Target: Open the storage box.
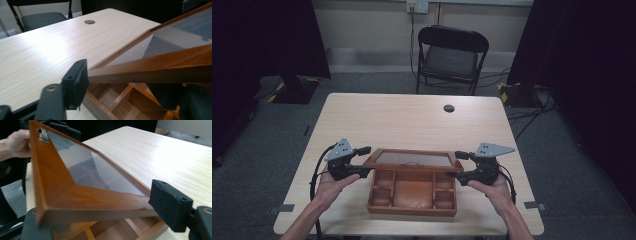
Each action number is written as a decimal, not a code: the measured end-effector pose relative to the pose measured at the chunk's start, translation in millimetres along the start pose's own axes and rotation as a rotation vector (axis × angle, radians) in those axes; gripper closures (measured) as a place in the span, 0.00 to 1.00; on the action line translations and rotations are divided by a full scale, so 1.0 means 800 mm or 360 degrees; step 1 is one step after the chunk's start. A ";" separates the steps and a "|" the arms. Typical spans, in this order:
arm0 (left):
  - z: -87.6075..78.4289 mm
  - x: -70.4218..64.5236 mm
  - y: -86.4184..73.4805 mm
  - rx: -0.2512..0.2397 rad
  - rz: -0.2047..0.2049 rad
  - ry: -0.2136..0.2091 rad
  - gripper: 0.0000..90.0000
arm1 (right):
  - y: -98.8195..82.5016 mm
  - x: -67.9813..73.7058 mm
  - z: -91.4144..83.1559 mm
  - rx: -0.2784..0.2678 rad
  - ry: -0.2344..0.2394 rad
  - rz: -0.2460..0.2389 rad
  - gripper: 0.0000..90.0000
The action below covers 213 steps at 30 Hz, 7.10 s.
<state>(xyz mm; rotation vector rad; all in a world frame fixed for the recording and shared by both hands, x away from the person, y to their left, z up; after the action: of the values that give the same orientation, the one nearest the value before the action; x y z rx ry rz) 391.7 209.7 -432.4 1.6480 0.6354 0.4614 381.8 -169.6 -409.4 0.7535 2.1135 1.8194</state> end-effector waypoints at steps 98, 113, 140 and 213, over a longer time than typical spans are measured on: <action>0.074 0.068 -0.006 0.0063 -0.0228 0.0000 0.62 | -0.003 -0.088 0.058 -0.0133 -0.0139 0.0143 0.60; 0.079 0.069 -0.006 0.0080 -0.0208 0.0021 0.63 | -0.013 -0.093 0.065 -0.0102 -0.0180 0.0177 0.57; 0.091 0.076 -0.016 0.0062 -0.0306 0.0047 0.67 | -0.024 -0.114 0.085 -0.0142 -0.0314 0.0223 0.58; 0.120 0.094 -0.046 0.0214 -0.0580 0.0073 0.44 | -0.055 -0.137 0.133 0.0053 -0.0409 0.0421 0.23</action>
<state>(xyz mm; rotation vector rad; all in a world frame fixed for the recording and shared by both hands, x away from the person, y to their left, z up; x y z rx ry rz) 503.5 188.2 -488.9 1.6045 0.9966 0.1941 517.3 -142.5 -487.3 1.2538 1.9567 1.7013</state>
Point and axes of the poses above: each handheld gripper's, and its own axes: z roughly forward along the jaws, y roughly out of its top, x roughly to its left, the point moved 3 cm from there along z, roughly forward along the jaws, and after that the axes turned 13 degrees about -x, right-handed, at the moved point
